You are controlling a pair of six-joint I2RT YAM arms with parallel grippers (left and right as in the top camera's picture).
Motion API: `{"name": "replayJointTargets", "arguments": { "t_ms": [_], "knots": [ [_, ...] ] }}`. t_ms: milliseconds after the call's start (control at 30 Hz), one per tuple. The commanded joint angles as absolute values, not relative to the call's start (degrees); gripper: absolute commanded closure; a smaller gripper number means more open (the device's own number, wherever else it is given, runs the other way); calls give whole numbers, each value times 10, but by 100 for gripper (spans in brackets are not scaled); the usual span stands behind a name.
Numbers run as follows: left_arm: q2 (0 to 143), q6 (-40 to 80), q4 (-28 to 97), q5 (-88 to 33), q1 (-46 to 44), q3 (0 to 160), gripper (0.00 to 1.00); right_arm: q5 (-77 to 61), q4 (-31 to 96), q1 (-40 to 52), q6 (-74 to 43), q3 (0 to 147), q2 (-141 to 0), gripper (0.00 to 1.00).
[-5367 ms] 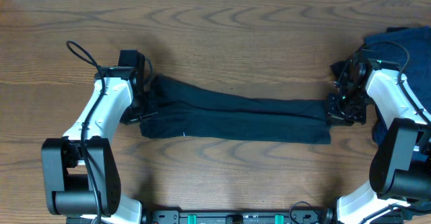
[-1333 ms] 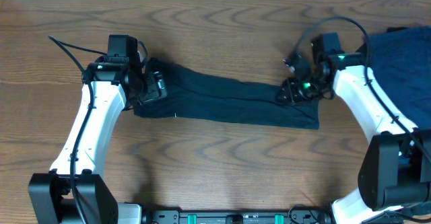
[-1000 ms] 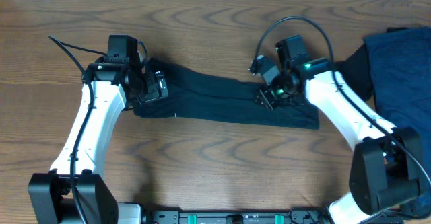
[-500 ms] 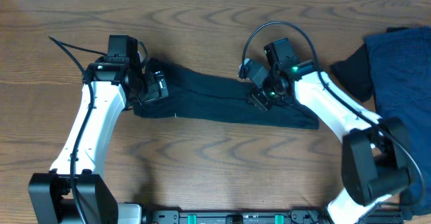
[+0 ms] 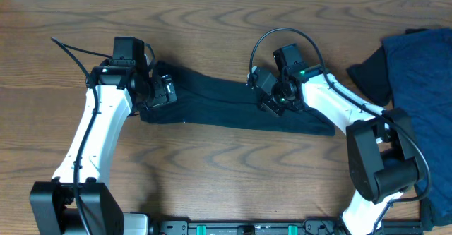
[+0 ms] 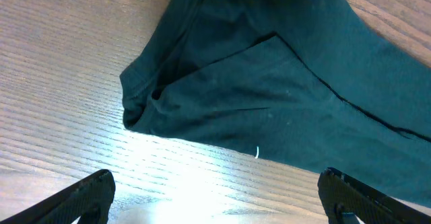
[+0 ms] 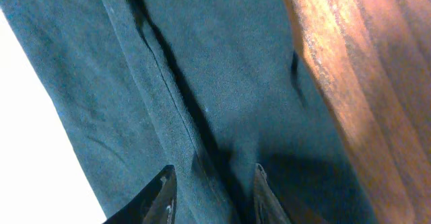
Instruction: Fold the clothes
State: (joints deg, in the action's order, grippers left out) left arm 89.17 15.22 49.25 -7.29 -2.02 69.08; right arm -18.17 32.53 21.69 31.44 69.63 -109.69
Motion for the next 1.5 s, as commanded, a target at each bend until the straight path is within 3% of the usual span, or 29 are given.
{"name": "replayJointTargets", "arguments": {
  "t_ms": [0, 300, 500, 1467],
  "knots": [
    [898, 153, 495, -69, -19, 686, 2, -186, 325, 222, 324, 693, -1117, 68],
    [898, 153, 495, -69, -19, 686, 2, -187, 326, 222, 322, 692, -1135, 78],
    [898, 153, 495, -69, -19, 686, 2, -191, 326, 222, 302, 693, -1135, 98],
    [898, 153, 495, -69, -19, 686, 2, -246, 442, 229, 302, 693, -1105, 93]
  ]
}}
